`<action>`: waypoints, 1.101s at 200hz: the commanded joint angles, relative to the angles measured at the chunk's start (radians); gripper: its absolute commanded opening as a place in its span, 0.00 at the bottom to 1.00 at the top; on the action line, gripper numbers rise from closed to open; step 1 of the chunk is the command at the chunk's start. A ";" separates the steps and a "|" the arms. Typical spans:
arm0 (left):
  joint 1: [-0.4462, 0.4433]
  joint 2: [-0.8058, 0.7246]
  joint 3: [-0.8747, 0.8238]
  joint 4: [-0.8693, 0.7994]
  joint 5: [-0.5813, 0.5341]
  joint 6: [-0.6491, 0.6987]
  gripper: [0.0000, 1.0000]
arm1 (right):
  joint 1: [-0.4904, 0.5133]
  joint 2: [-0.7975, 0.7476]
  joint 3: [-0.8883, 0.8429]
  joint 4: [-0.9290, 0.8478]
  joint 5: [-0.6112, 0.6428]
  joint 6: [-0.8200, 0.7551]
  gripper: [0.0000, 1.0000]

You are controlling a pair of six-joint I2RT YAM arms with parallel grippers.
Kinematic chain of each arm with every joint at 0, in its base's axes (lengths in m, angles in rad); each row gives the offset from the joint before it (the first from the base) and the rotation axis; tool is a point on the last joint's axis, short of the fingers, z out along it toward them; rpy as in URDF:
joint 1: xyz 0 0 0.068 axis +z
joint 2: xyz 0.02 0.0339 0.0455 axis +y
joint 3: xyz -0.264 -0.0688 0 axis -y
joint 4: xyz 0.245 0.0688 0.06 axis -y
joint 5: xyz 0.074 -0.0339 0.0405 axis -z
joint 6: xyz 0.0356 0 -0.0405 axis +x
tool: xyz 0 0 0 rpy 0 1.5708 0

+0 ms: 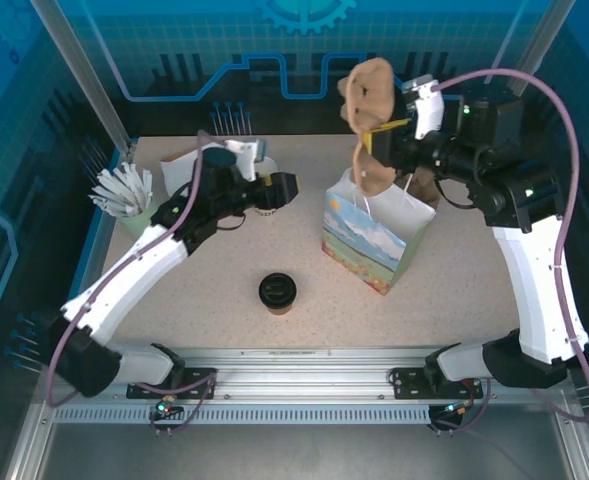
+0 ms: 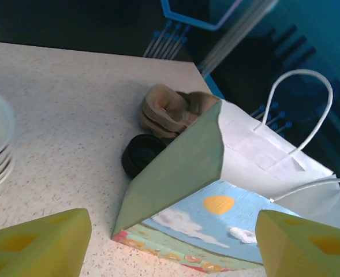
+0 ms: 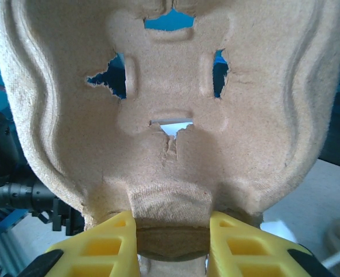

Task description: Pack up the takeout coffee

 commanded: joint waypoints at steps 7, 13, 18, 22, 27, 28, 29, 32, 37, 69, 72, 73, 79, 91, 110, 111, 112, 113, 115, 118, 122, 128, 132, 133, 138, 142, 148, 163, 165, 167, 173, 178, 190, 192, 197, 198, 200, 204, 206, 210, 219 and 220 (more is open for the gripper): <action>-0.051 0.155 0.176 -0.093 0.048 0.176 0.73 | -0.124 -0.002 -0.017 -0.066 -0.049 -0.031 0.27; -0.060 0.188 0.217 -0.113 0.055 0.195 0.73 | -0.144 -0.001 -0.025 -0.075 -0.047 -0.038 0.27; -0.068 0.216 0.244 -0.126 0.060 0.213 0.72 | -0.158 0.001 -0.031 -0.081 -0.046 -0.046 0.27; -0.072 0.235 0.269 -0.136 0.064 0.224 0.72 | -0.169 -0.001 -0.037 -0.086 -0.042 -0.050 0.27; -0.078 0.262 0.295 -0.148 0.065 0.236 0.71 | -0.181 -0.001 -0.043 -0.092 -0.035 -0.057 0.27; -0.079 0.266 0.301 -0.150 0.065 0.239 0.71 | -0.183 0.000 -0.045 -0.093 -0.033 -0.057 0.27; -0.081 0.271 0.306 -0.153 0.065 0.241 0.71 | -0.185 -0.001 -0.045 -0.095 -0.032 -0.057 0.27; -0.084 0.285 0.320 -0.161 0.065 0.248 0.70 | -0.190 0.000 -0.049 -0.098 -0.025 -0.060 0.27; -0.087 0.309 0.348 -0.176 0.065 0.257 0.70 | -0.197 -0.002 -0.054 -0.104 -0.015 -0.068 0.27; -0.096 0.442 0.502 -0.276 0.087 0.302 0.62 | -0.208 -0.004 -0.086 -0.137 0.021 -0.100 0.27; -0.096 0.453 0.516 -0.281 0.091 0.305 0.61 | -0.208 -0.004 -0.093 -0.137 0.023 -0.100 0.27; -0.096 0.457 0.519 -0.281 0.094 0.305 0.61 | -0.208 -0.005 -0.095 -0.137 0.024 -0.100 0.27; -0.098 0.473 0.543 -0.295 0.101 0.309 0.59 | -0.208 -0.008 -0.109 -0.135 0.024 -0.102 0.27; -0.101 0.512 0.590 -0.315 0.115 0.312 0.55 | -0.207 -0.013 -0.138 -0.130 0.017 -0.105 0.27; -0.104 0.552 0.640 -0.338 0.132 0.317 0.49 | -0.205 -0.020 -0.177 -0.121 0.017 -0.111 0.27; -0.104 0.553 0.643 -0.340 0.132 0.317 0.49 | -0.205 -0.020 -0.178 -0.120 0.017 -0.114 0.27; -0.105 0.555 0.645 -0.341 0.132 0.317 0.48 | -0.206 -0.020 -0.180 -0.120 0.016 -0.113 0.27; -0.105 0.557 0.647 -0.342 0.133 0.316 0.48 | -0.206 -0.020 -0.182 -0.119 0.016 -0.114 0.27; -0.105 0.561 0.649 -0.343 0.133 0.316 0.48 | -0.204 -0.019 -0.185 -0.118 0.015 -0.115 0.27; -0.106 0.565 0.655 -0.345 0.135 0.317 0.47 | -0.203 -0.019 -0.192 -0.118 0.015 -0.117 0.27; -0.106 0.571 0.660 -0.348 0.135 0.317 0.46 | -0.202 -0.021 -0.198 -0.115 0.014 -0.117 0.27; -0.106 0.576 0.668 -0.353 0.134 0.317 0.44 | -0.200 -0.019 -0.205 -0.113 0.013 -0.124 0.27; -0.106 0.579 0.670 -0.353 0.133 0.316 0.42 | -0.199 -0.019 -0.210 -0.111 0.012 -0.125 0.27; -0.106 0.580 0.670 -0.353 0.132 0.317 0.42 | -0.198 -0.019 -0.211 -0.111 0.012 -0.126 0.27; -0.107 0.582 0.672 -0.353 0.133 0.317 0.41 | -0.195 -0.020 -0.217 -0.107 0.013 -0.128 0.27; -0.106 0.584 0.672 -0.352 0.132 0.318 0.41 | -0.192 -0.019 -0.223 -0.105 0.010 -0.132 0.27; -0.106 0.586 0.673 -0.347 0.132 0.318 0.39 | -0.188 -0.020 -0.231 -0.100 0.008 -0.138 0.27; -0.106 0.591 0.674 -0.343 0.133 0.319 0.34 | -0.181 -0.025 -0.263 -0.081 -0.010 -0.150 0.27; -0.107 0.592 0.674 -0.344 0.132 0.318 0.33 | -0.182 -0.026 -0.268 -0.077 -0.014 -0.151 0.27; -0.106 0.593 0.674 -0.344 0.132 0.318 0.32 | -0.182 -0.027 -0.274 -0.073 -0.018 -0.153 0.27; -0.107 0.595 0.674 -0.342 0.133 0.319 0.31 | -0.182 -0.028 -0.288 -0.064 -0.027 -0.156 0.27; -0.106 0.596 0.674 -0.343 0.134 0.318 0.29 | -0.182 -0.030 -0.297 -0.059 -0.035 -0.160 0.27; -0.106 0.598 0.675 -0.343 0.139 0.319 0.25 | -0.182 -0.032 -0.315 -0.048 -0.049 -0.171 0.27; -0.106 0.598 0.675 -0.344 0.139 0.318 0.24 | -0.182 -0.032 -0.318 -0.046 -0.051 -0.174 0.27; -0.106 0.599 0.675 -0.345 0.140 0.318 0.22 | -0.182 -0.032 -0.323 -0.042 -0.054 -0.180 0.27; -0.106 0.599 0.675 -0.345 0.140 0.318 0.22 | -0.182 -0.032 -0.325 -0.041 -0.054 -0.181 0.27; -0.106 0.600 0.676 -0.346 0.141 0.319 0.22 | -0.182 -0.032 -0.327 -0.041 -0.054 -0.184 0.27; -0.106 0.600 0.675 -0.347 0.141 0.319 0.20 | -0.182 -0.033 -0.332 -0.037 -0.056 -0.188 0.27; -0.106 0.600 0.676 -0.347 0.144 0.320 0.20 | -0.182 -0.033 -0.334 -0.035 -0.058 -0.191 0.27; -0.106 0.600 0.676 -0.347 0.143 0.321 0.19 | -0.182 -0.034 -0.340 -0.033 -0.060 -0.196 0.27; -0.106 0.600 0.675 -0.350 0.147 0.325 0.17 | -0.184 -0.034 -0.349 -0.030 -0.065 -0.208 0.27; -0.106 0.600 0.675 -0.350 0.147 0.325 0.17 | -0.185 -0.034 -0.350 -0.029 -0.065 -0.209 0.27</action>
